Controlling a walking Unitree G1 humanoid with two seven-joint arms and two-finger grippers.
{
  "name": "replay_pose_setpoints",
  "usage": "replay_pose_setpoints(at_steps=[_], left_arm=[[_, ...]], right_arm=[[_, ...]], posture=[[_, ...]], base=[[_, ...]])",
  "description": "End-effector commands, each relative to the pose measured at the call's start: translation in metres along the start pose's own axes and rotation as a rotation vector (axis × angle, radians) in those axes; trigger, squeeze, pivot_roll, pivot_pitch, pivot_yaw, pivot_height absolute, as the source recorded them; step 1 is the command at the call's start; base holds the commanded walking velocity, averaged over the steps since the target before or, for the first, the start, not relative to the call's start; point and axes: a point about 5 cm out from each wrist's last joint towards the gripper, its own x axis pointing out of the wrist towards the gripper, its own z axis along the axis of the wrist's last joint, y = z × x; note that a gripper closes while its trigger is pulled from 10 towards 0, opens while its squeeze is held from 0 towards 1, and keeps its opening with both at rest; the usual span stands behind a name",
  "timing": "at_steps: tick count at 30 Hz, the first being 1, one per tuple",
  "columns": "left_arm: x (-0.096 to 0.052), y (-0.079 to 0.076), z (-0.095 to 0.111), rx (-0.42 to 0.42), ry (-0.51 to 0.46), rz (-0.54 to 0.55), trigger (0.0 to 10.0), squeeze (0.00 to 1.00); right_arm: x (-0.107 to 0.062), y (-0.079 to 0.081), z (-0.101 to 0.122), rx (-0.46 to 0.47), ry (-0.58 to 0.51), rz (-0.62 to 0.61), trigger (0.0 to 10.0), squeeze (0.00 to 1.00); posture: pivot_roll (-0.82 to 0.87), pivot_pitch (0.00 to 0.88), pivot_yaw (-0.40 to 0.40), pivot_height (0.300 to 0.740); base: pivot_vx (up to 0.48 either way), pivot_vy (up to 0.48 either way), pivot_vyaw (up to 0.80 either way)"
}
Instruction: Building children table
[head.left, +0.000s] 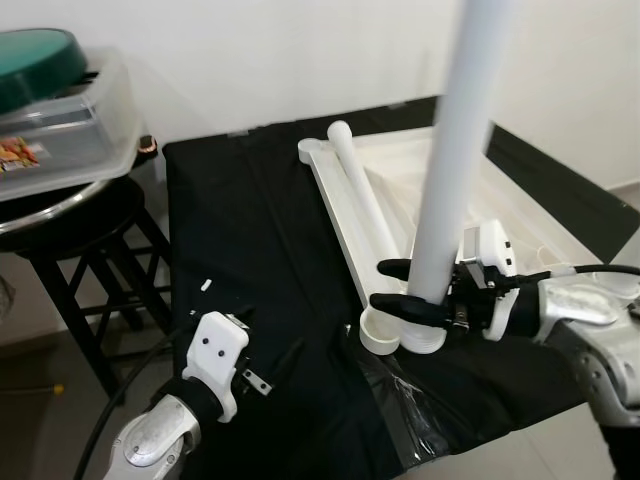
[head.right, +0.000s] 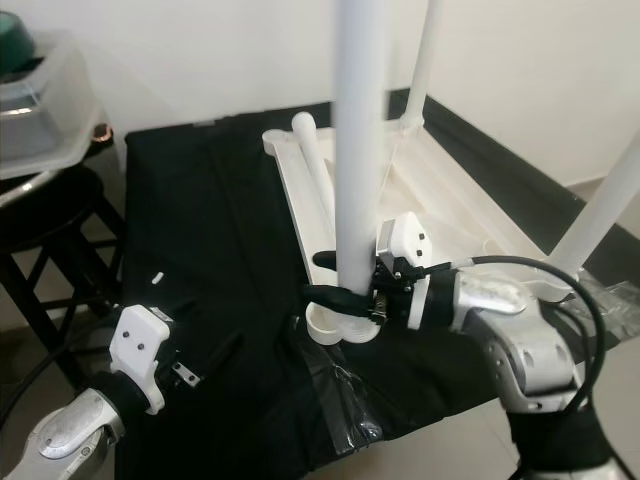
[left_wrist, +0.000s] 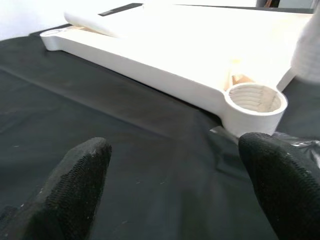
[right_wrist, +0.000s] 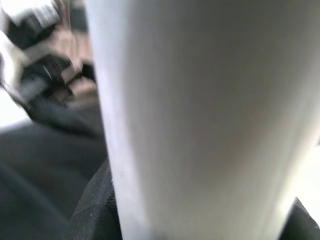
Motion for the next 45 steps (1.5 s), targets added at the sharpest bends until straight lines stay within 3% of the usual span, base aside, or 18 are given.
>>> replay_pose_setpoints(at_steps=[1, 7, 16, 32, 39, 45], left_arm=[[-0.002, -0.003, 0.001, -0.017, -0.013, -0.018, 10.0, 0.0], [-0.007, -0.01, 0.011, -0.025, -0.073, -0.064, 10.0, 0.0], [-0.01, -0.011, 0.017, -0.012, -0.1, -0.065, 10.0, 0.0], [-0.017, -0.009, 0.023, -0.126, -0.134, -0.081, 10.0, 0.0], [-0.024, -0.015, 0.027, -0.147, -0.163, -0.186, 10.0, 0.0], [-0.029, -0.02, 0.027, -0.216, -0.16, -0.28, 10.0, 0.0]], right_arm=[[0.004, 0.002, 0.0, -0.033, 0.007, 0.038, 10.0, 0.0], [0.013, -0.006, 0.034, -0.068, -0.135, 0.234, 10.0, 0.0], [0.023, -0.011, 0.049, -0.127, -0.196, 0.319, 10.0, 0.0], [0.053, -0.008, 0.039, -0.154, -0.23, 0.346, 10.0, 0.0], [0.051, -0.008, 0.035, -0.158, -0.21, 0.358, 10.0, 0.0], [0.054, -0.008, 0.031, -0.158, -0.208, 0.36, 10.0, 0.0]], posture=[[0.02, 0.28, 0.037, 0.74], [0.03, 0.316, 0.046, 0.74], [0.04, 0.326, 0.042, 0.74], [0.05, 0.34, 0.036, 0.74], [0.05, 0.345, 0.034, 0.74], [0.05, 0.347, 0.032, 0.74]], base=[[0.0, 0.0, 0.0], [0.0, 0.0, 0.0], [0.0, 0.0, 0.0], [0.0, 0.0, 0.0], [0.0, 0.0, 0.0], [0.0, 0.0, 0.0]])
